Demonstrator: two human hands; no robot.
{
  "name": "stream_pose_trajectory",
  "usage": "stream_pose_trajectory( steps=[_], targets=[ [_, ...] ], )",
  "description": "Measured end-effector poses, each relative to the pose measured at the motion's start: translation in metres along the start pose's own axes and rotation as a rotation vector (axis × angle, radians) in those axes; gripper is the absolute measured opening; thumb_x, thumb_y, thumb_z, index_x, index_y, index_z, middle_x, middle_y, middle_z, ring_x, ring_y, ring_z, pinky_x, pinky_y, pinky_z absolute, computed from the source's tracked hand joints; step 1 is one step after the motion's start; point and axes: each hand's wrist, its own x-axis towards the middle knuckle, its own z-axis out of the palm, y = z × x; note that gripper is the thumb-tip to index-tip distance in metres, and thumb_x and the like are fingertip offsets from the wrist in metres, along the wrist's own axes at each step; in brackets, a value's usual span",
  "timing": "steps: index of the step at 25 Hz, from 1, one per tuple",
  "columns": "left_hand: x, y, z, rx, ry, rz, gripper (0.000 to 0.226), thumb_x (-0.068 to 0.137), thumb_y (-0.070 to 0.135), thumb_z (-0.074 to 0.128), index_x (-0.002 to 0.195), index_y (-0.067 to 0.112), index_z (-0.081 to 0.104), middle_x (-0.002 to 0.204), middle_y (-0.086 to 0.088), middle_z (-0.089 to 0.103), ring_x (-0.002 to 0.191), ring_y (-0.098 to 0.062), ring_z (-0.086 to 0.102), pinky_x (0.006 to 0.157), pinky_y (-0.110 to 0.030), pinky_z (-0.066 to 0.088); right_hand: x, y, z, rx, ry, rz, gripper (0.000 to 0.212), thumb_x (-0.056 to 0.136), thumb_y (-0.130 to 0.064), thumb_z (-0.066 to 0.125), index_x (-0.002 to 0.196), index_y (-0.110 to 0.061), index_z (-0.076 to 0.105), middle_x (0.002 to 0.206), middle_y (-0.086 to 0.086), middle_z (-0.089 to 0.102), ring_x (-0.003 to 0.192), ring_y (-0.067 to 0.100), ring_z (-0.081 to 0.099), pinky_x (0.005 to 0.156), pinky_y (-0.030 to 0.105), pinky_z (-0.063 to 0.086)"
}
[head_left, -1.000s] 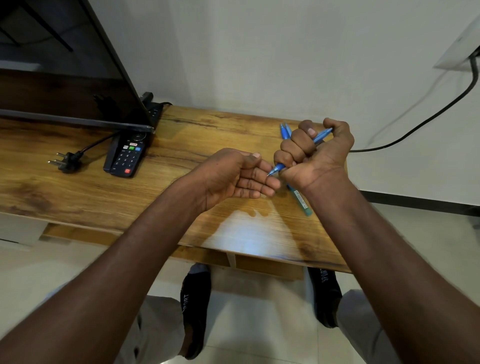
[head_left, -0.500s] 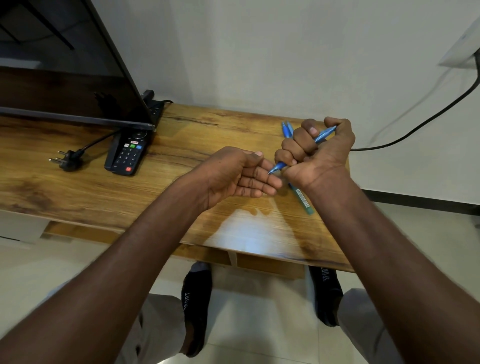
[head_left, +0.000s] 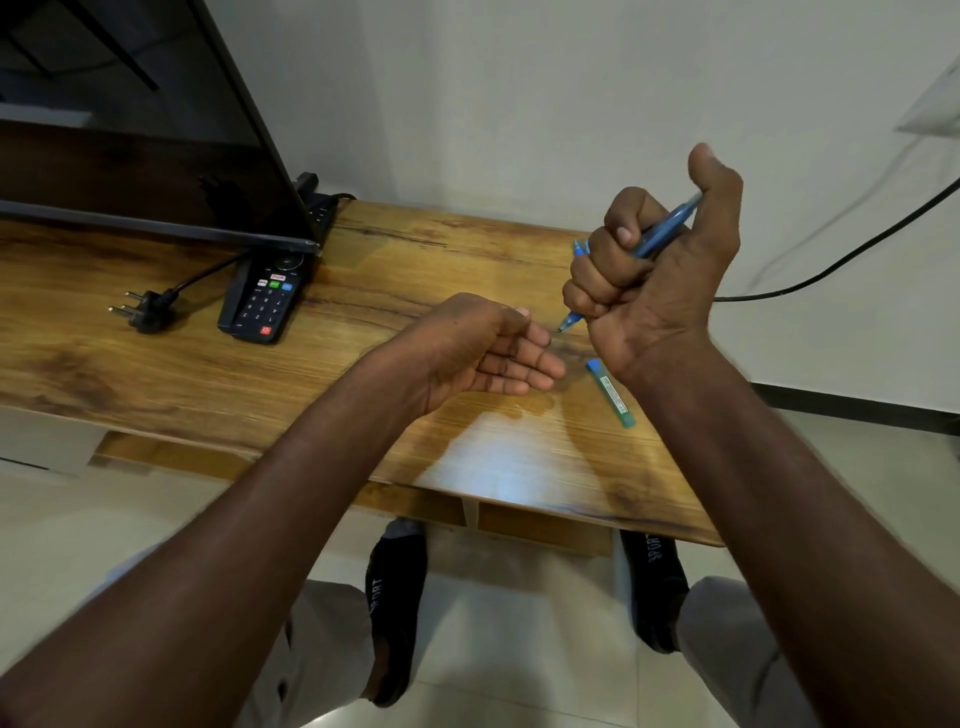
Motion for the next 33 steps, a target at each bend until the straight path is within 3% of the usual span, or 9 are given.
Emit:
stream_pose_trajectory(
  steps=[5,10,13,17,21,25,29,33],
  targets=[
    [0.0007,-0.0005,0.0022,-0.001,0.023,-0.024,0.036,0.113,0.027,0.042,0.123,0.002,0.067,0.102,-0.017,0.081,0.094,-0.027,0.080,0.078,-0.033,0.063,-0.0001,0.0018,-0.0011,0.001,0.068,0.015,0.054,0.101,-0.049,0.032,0.058,-0.017,0.036,0.044,-0.005,0.016,0.041,0.013,0.005,0.048,0.022,0.012],
    [-0.0011,-0.0012,0.0022,0.001,0.025,-0.043,0.044,0.112,0.039,0.044,0.118,0.004,0.070,0.102,-0.017,0.081,0.097,-0.028,0.080,0.077,-0.032,0.063,0.0011,0.0038,-0.0026,-0.053,0.044,0.096,0.065,0.101,-0.066,0.036,0.058,-0.017,0.040,0.043,-0.005,0.019,0.039,0.013,0.007,0.050,0.026,0.008],
    [-0.0014,-0.0017,0.0020,0.007,0.026,-0.064,0.051,0.111,0.045,0.042,0.115,0.004,0.072,0.102,-0.016,0.081,0.095,-0.027,0.080,0.078,-0.032,0.063,0.0016,0.0055,-0.0027,-0.006,0.077,0.072,0.055,0.100,-0.054,0.036,0.058,-0.018,0.038,0.044,-0.005,0.017,0.041,0.014,0.007,0.049,0.023,0.011],
    [-0.0009,-0.0016,0.0024,0.009,-0.007,-0.079,0.057,0.111,0.049,0.039,0.116,0.004,0.073,0.104,-0.016,0.081,0.098,-0.027,0.080,0.079,-0.032,0.063,0.0009,0.0036,-0.0022,-0.022,0.040,0.074,0.058,0.100,-0.057,0.036,0.059,-0.018,0.038,0.043,-0.005,0.018,0.040,0.013,0.008,0.048,0.025,0.012],
    [-0.0005,-0.0015,0.0034,0.012,-0.021,-0.068,0.056,0.111,0.049,0.040,0.117,0.004,0.073,0.105,-0.016,0.081,0.099,-0.027,0.080,0.078,-0.032,0.063,0.0008,0.0040,0.0003,-0.069,0.050,0.020,0.052,0.102,-0.047,0.034,0.058,-0.018,0.036,0.044,-0.005,0.017,0.041,0.014,0.006,0.047,0.022,0.013],
    [0.0001,-0.0021,0.0040,0.009,-0.028,-0.057,0.056,0.111,0.049,0.040,0.118,0.004,0.072,0.106,-0.016,0.081,0.099,-0.027,0.080,0.078,-0.032,0.062,0.0007,0.0027,-0.0001,-0.069,0.034,0.043,0.062,0.103,-0.061,0.034,0.059,-0.018,0.037,0.044,-0.005,0.018,0.041,0.013,0.007,0.048,0.024,0.011],
    [-0.0002,-0.0022,0.0042,0.007,-0.035,-0.054,0.054,0.111,0.049,0.040,0.116,0.006,0.073,0.105,-0.016,0.081,0.098,-0.026,0.080,0.079,-0.032,0.062,0.0010,0.0050,0.0000,-0.067,0.071,0.035,0.057,0.103,-0.053,0.035,0.058,-0.019,0.036,0.045,-0.005,0.017,0.041,0.014,0.006,0.048,0.021,0.012],
    [0.0000,-0.0025,0.0053,0.005,-0.036,-0.046,0.053,0.111,0.049,0.041,0.116,0.005,0.072,0.106,-0.016,0.081,0.099,-0.027,0.080,0.082,-0.033,0.063,0.0009,0.0046,-0.0008,-0.065,0.075,0.066,0.063,0.103,-0.062,0.035,0.058,-0.018,0.037,0.044,-0.005,0.018,0.041,0.013,0.006,0.050,0.026,0.007]
  ],
)
